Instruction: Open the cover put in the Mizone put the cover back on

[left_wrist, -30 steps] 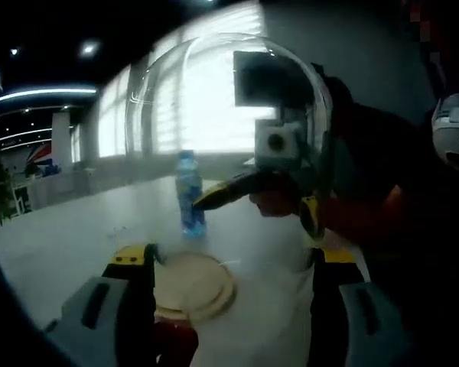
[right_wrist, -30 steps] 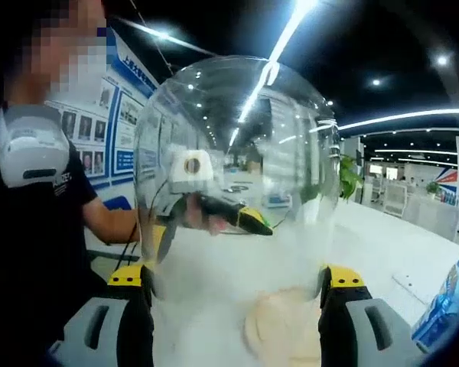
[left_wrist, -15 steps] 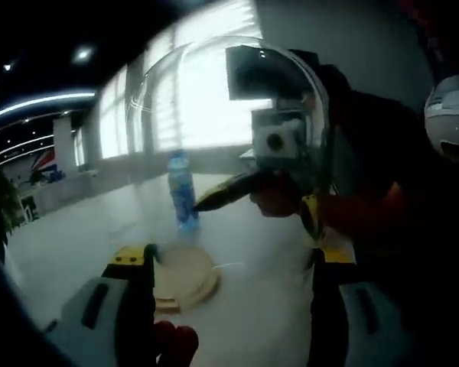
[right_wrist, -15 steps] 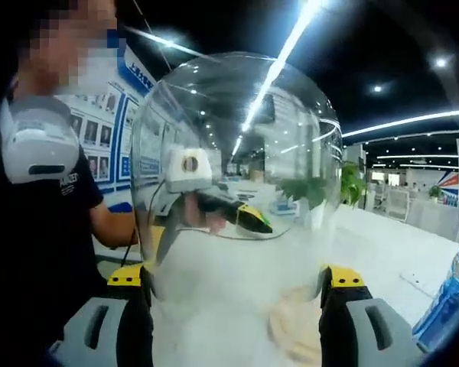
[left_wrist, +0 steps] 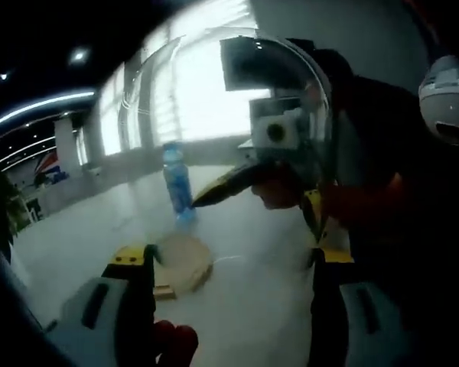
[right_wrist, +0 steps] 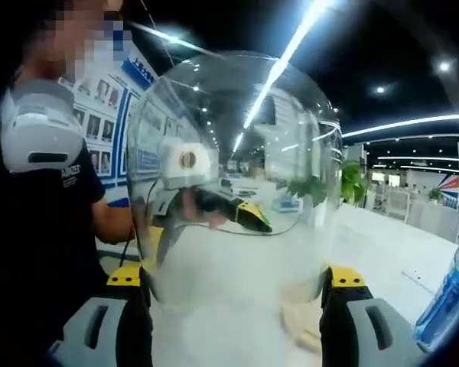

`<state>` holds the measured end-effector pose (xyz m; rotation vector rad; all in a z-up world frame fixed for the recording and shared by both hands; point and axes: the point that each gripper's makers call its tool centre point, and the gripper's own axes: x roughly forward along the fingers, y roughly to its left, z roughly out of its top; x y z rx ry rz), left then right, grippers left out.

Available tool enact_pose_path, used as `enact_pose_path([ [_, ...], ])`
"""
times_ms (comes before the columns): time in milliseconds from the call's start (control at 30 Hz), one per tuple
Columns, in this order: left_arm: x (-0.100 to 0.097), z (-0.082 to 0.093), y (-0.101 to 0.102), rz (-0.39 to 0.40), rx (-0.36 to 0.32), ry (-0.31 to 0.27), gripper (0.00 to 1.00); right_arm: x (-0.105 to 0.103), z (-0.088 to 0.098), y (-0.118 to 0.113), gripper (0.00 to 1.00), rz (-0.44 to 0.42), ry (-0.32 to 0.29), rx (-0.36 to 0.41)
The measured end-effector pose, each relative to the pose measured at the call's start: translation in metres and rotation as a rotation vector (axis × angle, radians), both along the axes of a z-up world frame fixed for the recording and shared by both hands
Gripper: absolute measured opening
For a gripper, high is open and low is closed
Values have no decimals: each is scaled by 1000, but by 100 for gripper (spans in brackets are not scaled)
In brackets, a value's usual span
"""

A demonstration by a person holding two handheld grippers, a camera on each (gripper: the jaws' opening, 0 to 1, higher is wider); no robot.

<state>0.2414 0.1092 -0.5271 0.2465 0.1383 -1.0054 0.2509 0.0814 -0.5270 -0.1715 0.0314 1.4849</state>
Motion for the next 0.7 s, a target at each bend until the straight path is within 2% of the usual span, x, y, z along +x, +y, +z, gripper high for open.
enact_pose_path([
  [567,-20,1,1,-5,-1,-26,70,-18,1,1,87,-8,-8,12],
  [700,-21,0,1,-4,-17,-15,70,-18,-1,1,87,-2,23,37],
])
